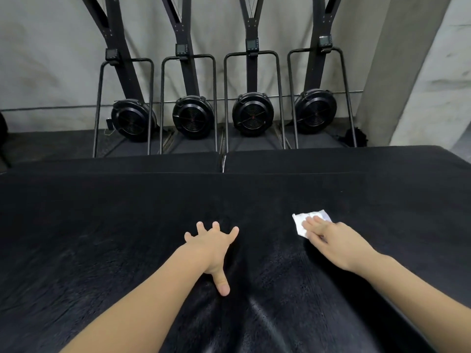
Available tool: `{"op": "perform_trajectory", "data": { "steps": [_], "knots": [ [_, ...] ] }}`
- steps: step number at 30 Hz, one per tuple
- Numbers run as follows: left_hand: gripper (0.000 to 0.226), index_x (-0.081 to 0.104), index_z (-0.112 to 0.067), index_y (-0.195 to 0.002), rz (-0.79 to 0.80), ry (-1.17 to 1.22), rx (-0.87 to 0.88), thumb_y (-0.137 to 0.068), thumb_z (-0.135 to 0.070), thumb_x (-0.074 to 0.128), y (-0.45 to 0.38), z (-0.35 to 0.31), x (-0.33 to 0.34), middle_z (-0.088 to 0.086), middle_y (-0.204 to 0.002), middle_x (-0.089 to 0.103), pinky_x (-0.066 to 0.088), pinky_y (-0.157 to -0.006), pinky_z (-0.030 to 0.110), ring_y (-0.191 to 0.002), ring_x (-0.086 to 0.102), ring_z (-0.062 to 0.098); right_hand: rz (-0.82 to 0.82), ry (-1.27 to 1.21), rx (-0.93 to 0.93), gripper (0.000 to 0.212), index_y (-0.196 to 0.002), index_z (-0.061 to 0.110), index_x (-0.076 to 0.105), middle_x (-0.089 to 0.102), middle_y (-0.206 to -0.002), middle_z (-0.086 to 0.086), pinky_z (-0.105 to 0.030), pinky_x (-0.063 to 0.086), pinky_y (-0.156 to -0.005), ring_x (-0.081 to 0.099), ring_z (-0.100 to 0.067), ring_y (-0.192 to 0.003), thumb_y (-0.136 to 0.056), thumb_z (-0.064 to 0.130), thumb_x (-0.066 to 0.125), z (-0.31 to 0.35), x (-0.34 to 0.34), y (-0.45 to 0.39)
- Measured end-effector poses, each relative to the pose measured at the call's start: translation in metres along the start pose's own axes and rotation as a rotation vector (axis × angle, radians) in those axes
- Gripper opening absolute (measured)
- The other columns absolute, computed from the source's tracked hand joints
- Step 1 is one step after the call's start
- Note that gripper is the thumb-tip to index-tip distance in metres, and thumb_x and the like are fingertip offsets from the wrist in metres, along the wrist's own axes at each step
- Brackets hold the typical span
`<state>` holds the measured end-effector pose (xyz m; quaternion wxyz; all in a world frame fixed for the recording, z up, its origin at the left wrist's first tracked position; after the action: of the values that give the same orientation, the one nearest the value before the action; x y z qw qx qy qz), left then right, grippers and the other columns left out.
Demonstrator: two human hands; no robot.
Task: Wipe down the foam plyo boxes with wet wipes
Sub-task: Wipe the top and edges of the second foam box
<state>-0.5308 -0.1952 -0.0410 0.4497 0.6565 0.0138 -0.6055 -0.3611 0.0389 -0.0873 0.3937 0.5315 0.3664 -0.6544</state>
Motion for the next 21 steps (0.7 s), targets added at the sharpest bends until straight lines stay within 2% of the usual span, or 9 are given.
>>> {"op": "perform_trajectory", "data": {
  "steps": [2,4,9,11,15,18,21],
  "knots": [
    [0.153,-0.024,-0.036,-0.155,0.007,-0.001,-0.005,-0.058,-0.052,0.093,-0.001,0.000,0.000,0.019,-0.166,-0.016,0.013,-0.116,0.073,-0.148,-0.012,0.055,-0.003,0.013,0.013,0.016,-0.098,0.027,0.046,0.054,-0.098,0.006,-0.044,0.051,-0.072,0.056,-0.021,-0.069,-0.105,0.035,0.034,-0.001,-0.004,-0.021],
    [0.154,-0.025,-0.035,-0.155,0.012,-0.004,-0.005,-0.058,-0.051,0.093,-0.004,-0.001,0.000,0.020,-0.166,-0.016,0.012,-0.116,0.073,-0.148,-0.013,0.056,-0.015,0.011,0.039,0.020,-0.101,0.022,0.051,0.054,-0.095,0.006,-0.044,0.050,-0.072,0.050,-0.021,-0.067,-0.104,0.031,0.034,-0.005,-0.008,-0.048],
    [0.157,-0.029,-0.036,-0.153,0.027,-0.016,-0.015,-0.056,-0.054,0.093,-0.017,-0.002,0.004,0.020,-0.165,-0.019,0.011,-0.115,0.073,-0.147,-0.014,0.056,-0.004,0.069,0.092,0.025,-0.102,0.013,0.055,0.061,-0.104,-0.006,-0.044,0.050,-0.079,0.054,-0.030,-0.078,-0.104,0.022,0.032,-0.015,-0.010,-0.115],
    [0.158,-0.030,-0.036,-0.152,0.027,-0.024,-0.016,-0.055,-0.053,0.094,-0.020,-0.001,0.005,0.020,-0.165,-0.019,0.012,-0.115,0.074,-0.147,-0.014,0.056,-0.016,0.093,0.101,0.026,-0.109,0.011,0.055,0.060,-0.113,-0.010,-0.043,0.049,-0.084,0.058,-0.036,-0.092,-0.104,0.019,0.031,-0.018,-0.011,-0.137],
    [0.159,-0.030,-0.035,-0.153,0.013,-0.047,-0.009,-0.055,-0.053,0.094,-0.023,0.000,0.005,0.020,-0.165,-0.018,0.013,-0.115,0.074,-0.147,-0.013,0.057,-0.007,0.108,0.153,0.032,-0.125,0.006,0.053,0.056,-0.129,-0.014,-0.037,0.042,-0.092,0.054,-0.035,-0.115,-0.106,0.013,0.028,-0.026,-0.016,-0.167],
    [0.157,-0.029,-0.035,-0.153,0.005,-0.038,-0.003,-0.056,-0.051,0.094,-0.023,0.000,0.004,0.020,-0.165,-0.019,0.012,-0.114,0.075,-0.147,-0.014,0.057,0.006,0.090,0.190,0.036,-0.128,0.007,0.055,0.056,-0.134,-0.015,-0.038,0.041,-0.096,0.052,-0.035,-0.119,-0.106,0.015,0.028,-0.034,-0.017,-0.177],
    [0.157,-0.028,-0.036,-0.153,-0.001,-0.036,-0.011,-0.056,-0.051,0.094,-0.022,0.001,0.004,0.020,-0.165,-0.018,0.013,-0.114,0.074,-0.147,-0.013,0.057,-0.013,0.087,0.165,0.037,-0.127,0.008,0.058,0.059,-0.131,-0.015,-0.037,0.041,-0.093,0.054,-0.038,-0.116,-0.106,0.021,0.030,-0.030,-0.014,-0.162]
  ]
}}
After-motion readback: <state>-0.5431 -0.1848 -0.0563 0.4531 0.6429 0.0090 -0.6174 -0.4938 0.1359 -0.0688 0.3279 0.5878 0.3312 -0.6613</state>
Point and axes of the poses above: each hand's wrist, its own y-axis away from the middle knuckle, its own x-axis out of the palm, z = x × y, the point moved 3 cm from there along -y, towards the middle knuckle
